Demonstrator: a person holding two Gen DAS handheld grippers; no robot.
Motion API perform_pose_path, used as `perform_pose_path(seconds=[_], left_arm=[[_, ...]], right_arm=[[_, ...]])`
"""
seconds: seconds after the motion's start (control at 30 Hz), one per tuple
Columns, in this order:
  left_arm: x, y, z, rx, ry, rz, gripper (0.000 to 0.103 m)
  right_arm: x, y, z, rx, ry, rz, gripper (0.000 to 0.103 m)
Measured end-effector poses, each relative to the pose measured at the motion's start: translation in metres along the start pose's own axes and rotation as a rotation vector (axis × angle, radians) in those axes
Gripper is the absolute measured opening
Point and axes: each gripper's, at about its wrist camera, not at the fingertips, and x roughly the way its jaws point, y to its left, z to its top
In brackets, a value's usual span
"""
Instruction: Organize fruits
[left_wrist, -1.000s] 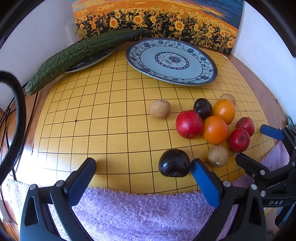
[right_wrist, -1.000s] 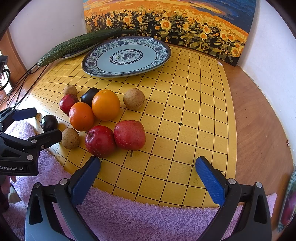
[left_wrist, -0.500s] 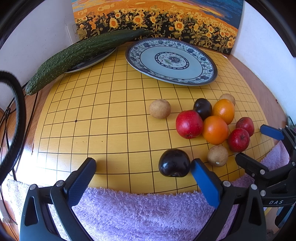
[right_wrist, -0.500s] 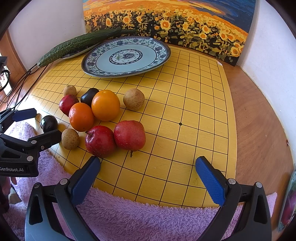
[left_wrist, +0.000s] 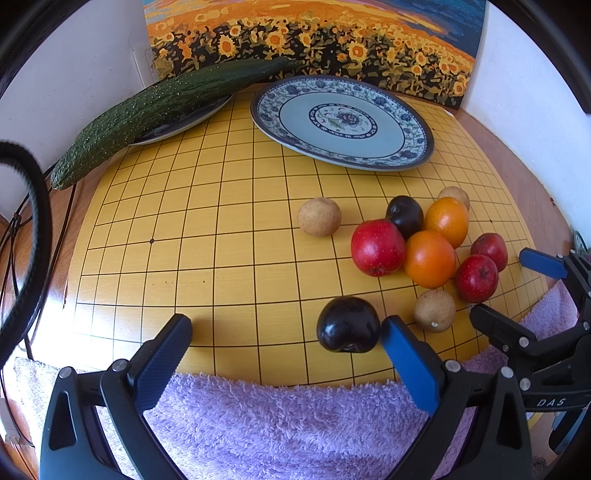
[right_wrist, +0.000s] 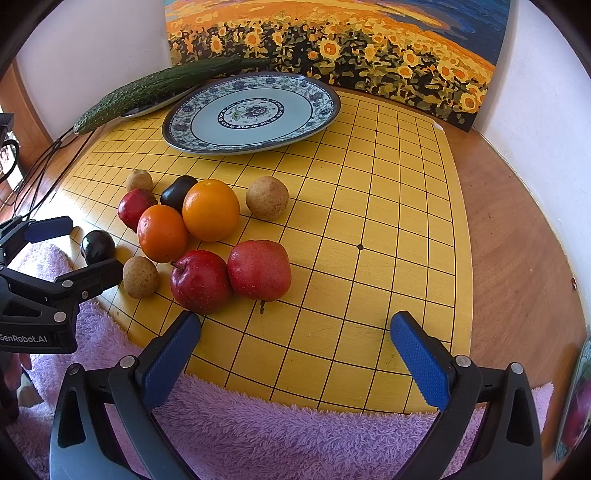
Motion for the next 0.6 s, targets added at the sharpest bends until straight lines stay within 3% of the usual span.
perform_pose_path(seconds=[0.6], left_arm=[[0.0, 0.0, 0.0, 0.0, -0.001, 0.0, 0.103]], right_arm=[[0.0005, 0.0009, 0.0005, -0.002, -0.004, 0.001, 0.103]])
